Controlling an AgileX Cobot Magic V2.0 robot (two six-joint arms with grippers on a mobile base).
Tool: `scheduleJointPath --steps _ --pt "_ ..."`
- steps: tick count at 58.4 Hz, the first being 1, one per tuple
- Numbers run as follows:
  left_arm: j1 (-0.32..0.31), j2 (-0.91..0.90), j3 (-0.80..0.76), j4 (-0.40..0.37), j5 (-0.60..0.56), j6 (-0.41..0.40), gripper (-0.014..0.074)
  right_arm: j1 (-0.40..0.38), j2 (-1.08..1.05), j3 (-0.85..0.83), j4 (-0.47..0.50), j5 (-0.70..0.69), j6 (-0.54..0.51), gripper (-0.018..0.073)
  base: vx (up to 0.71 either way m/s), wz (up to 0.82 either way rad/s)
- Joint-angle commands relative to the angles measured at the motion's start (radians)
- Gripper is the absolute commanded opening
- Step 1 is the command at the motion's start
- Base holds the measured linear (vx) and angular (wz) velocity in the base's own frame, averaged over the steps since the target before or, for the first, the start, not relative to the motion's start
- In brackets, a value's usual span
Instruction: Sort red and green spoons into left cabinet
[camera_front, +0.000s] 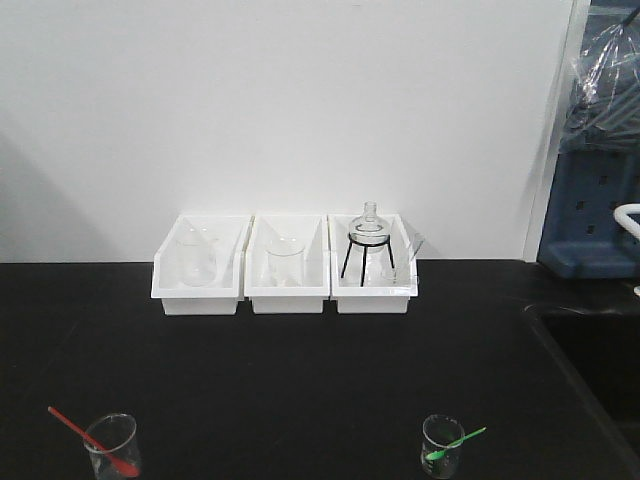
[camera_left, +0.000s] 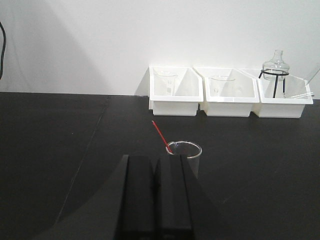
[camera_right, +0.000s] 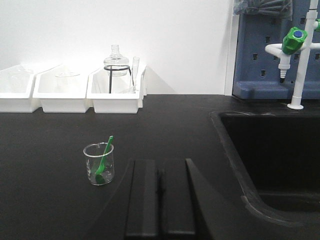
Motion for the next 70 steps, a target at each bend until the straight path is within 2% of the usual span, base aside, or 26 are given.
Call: scheduleJointPath --steps 1,30,36,60,65,70 --pt "0.002 -0.022 -0.002 -0.002 -0.081 -0.008 -0.0006 0.0 -0.013 0.011 -0.009 -0.086 -0.006 -0.0006 0.0 0.0" --pt "0.002 -0.022 -0.002 -0.002 -0.081 0.0 -0.0006 0.0 -0.013 0.011 -0.009 -0.086 -0.006 -0.0006 0.0 0.0" --pt "0.002 -0.022 -0.011 -0.002 -0.122 0.0 -0.0006 0.0 -0.013 0.011 -0.009 -0.086 -0.006 -0.0006 0.0 0.0" --pt "0.002 -0.022 -0.012 -0.005 -0.512 -0.008 -0.0006 0.0 -0.013 0.01 -0.009 -0.091 -0.006 -0.0006 0.0 0.0" --pt "0.002 -0.022 -0.012 -0.01 -0.551 -0.008 -0.0006 0.0 -0.013 0.01 -0.01 -0.095 -0.006 -0.0006 0.0 0.0" --pt "0.002 -0.022 -0.012 -0.01 -0.596 -0.009 -0.0006 0.0 -0.013 0.01 -0.01 -0.161 -0.006 -0.0006 0.0 0.0"
